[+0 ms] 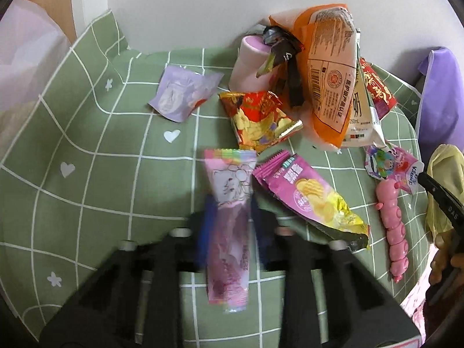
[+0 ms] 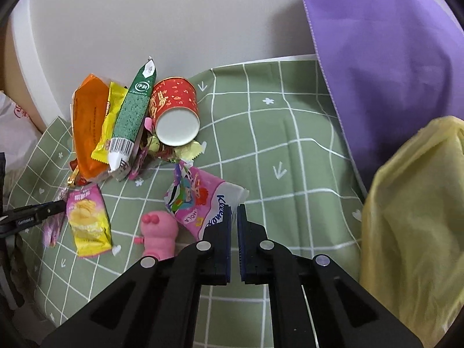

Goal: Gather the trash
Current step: 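Grasp the pink HOLA wrapper with the right tool while the left tool holds its wrapper, then carry both held wrappers over the open yellow trash bag with both tools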

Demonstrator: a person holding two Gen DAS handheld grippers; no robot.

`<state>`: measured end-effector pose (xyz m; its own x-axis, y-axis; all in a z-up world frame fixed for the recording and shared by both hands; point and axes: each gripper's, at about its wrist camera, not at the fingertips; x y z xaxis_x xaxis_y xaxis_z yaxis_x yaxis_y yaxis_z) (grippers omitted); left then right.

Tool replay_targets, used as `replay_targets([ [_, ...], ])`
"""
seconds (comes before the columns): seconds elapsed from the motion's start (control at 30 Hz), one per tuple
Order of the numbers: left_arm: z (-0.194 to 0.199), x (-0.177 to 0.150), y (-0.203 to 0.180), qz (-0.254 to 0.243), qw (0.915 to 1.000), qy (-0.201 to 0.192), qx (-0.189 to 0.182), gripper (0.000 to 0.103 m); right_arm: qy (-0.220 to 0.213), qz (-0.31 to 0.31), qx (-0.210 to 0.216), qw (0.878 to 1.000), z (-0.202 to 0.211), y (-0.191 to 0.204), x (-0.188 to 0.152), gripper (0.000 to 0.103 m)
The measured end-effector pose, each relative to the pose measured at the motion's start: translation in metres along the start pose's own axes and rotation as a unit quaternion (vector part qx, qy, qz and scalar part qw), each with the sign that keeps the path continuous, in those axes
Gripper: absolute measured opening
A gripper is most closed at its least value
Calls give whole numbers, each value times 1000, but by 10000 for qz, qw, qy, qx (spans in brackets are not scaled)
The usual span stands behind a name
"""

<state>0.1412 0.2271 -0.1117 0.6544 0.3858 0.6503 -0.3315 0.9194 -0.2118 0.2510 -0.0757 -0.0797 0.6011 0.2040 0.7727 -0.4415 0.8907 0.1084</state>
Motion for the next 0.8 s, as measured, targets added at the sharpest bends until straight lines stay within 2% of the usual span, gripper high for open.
replay_targets([
  [0.03,2,1,0,32,10000,-30,-85,15,-31,-32,25,10000,5,-5,-1,8],
  [0.1,7,2,-3,79,9995,-129,-287,13,-43,9,117,9999,9,-7,-4,16],
  [0.17,14,5,-9,14,9989,-237,-406,13,-72,50,268,9996,8,-8,-4,48],
  [0.2,16,7,-14,-39,9987,-273,-417,13,-114,54,398,9991,8,-7,-3,48],
  [0.27,21,8,-19,-135,9983,-339,-446,13,-111,212,461,9986,4,-3,3,48],
  [0.4,29,5,-19,-139,9977,-381,-539,13,0,951,430,9945,-18,13,15,48],
  [0.47,33,2,-17,-153,9975,-374,-574,13,94,1135,451,9925,-34,17,17,48],
  [0.53,38,2,-15,-203,9974,-397,-574,13,324,1119,651,9911,-52,15,17,48],
  [0.6,40,3,-18,-243,9972,-415,-566,13,632,1085,831,9886,-68,12,13,42],
  [0.67,42,5,-22,-281,9970,-435,-572,13,876,1119,936,9854,-73,12,5,24],
  [0.7,43,6,-23,-300,9968,-451,-593,13,890,1144,985,9845,-70,12,1,20],
  [0.73,44,7,-25,-329,9964,-472,-618,13,900,1137,1025,9841,-65,12,-3,11],
  [0.8,44,11,-31,-399,9956,-518,-675,13,878,1081,1024,9849,-54,12,-10,9],
])
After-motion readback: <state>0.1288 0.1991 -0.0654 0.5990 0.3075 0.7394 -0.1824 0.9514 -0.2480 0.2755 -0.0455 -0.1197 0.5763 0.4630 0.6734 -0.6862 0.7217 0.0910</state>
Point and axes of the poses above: each gripper's, at about its wrist camera, not at the fingertips, and z roughly against the way its jaws point, y to its left, x to its top, and after that the axes turned 11 degrees about -y, right-handed
